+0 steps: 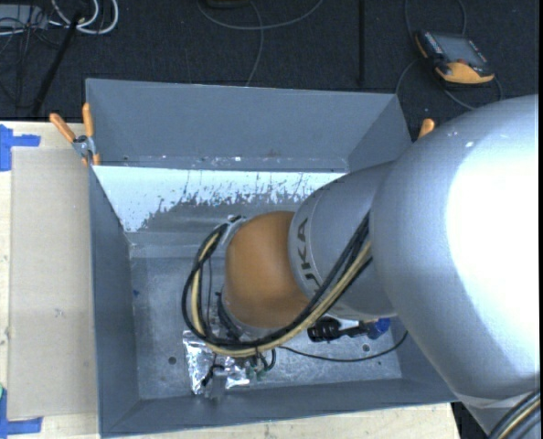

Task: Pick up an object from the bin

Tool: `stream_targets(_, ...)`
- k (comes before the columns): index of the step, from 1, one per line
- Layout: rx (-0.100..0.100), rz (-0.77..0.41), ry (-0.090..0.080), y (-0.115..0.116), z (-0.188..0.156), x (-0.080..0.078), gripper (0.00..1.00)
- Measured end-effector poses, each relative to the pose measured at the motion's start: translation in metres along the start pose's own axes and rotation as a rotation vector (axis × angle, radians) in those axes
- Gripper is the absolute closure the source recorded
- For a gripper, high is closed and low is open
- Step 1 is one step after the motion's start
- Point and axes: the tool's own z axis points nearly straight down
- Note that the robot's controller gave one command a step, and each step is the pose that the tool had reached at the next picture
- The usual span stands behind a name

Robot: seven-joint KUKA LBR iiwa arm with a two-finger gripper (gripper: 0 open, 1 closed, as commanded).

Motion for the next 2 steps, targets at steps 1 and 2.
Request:
stream_targets(1, -0.002, 0.004, -0.006, 0.0, -0.001, -0.002, 1.0)
stream_targets(2, -0.003, 0.002, -0.011, -0.022, -0.122, -0.059, 1.0)
